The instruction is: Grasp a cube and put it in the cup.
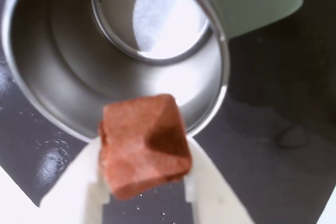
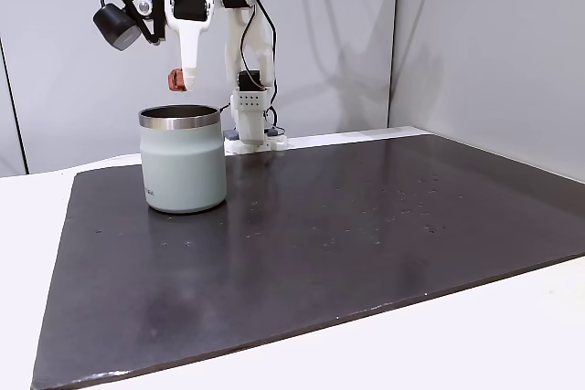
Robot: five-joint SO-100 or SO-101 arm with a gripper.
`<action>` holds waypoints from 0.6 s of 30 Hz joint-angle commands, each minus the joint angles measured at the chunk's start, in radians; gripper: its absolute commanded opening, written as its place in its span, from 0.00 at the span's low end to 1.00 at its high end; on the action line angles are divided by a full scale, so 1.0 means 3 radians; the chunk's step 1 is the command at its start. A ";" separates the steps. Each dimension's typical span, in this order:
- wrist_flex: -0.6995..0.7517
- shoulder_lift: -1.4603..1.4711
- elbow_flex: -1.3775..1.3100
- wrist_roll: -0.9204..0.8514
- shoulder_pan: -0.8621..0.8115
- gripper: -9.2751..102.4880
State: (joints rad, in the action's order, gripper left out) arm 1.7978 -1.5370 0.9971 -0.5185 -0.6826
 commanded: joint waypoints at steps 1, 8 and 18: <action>0.0005 -0.0036 -0.0010 -0.0026 -0.0056 0.25; 0.0005 -0.0066 0.0077 -0.0041 -0.0092 0.28; 0.0005 -0.0092 0.0107 -0.0031 -0.0153 0.28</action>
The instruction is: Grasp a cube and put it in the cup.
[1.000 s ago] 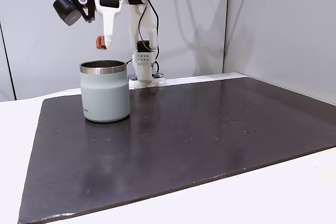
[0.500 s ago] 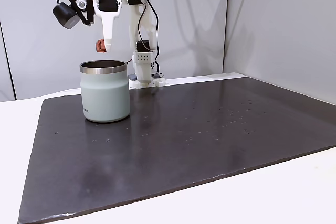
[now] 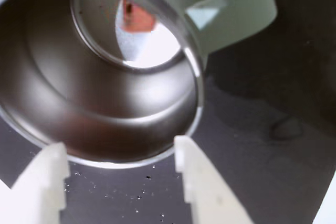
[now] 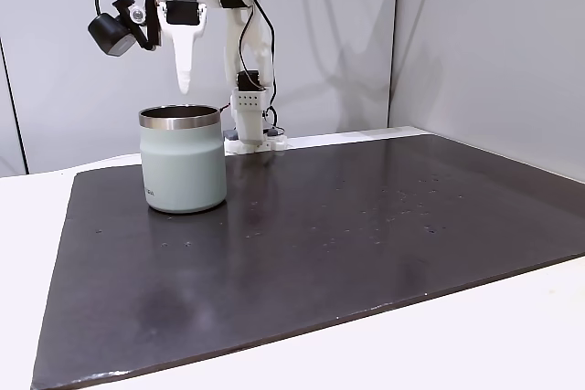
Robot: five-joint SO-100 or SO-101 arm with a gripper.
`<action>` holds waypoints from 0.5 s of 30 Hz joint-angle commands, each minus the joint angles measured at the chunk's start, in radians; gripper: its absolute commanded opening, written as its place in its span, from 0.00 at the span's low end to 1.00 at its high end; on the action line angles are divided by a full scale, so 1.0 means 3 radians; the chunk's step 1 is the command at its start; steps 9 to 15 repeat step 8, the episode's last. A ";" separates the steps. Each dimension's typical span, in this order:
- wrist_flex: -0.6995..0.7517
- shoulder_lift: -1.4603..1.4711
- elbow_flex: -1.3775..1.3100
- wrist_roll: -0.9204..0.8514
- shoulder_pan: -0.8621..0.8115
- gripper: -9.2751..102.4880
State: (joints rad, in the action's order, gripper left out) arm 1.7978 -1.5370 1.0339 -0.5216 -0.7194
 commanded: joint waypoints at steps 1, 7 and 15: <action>0.0005 -0.0102 -0.0015 -0.0020 -0.0031 0.28; 0.0005 -0.0184 0.0015 -0.0010 0.0005 0.27; 0.0005 -0.0194 0.0015 -0.0010 0.0015 0.27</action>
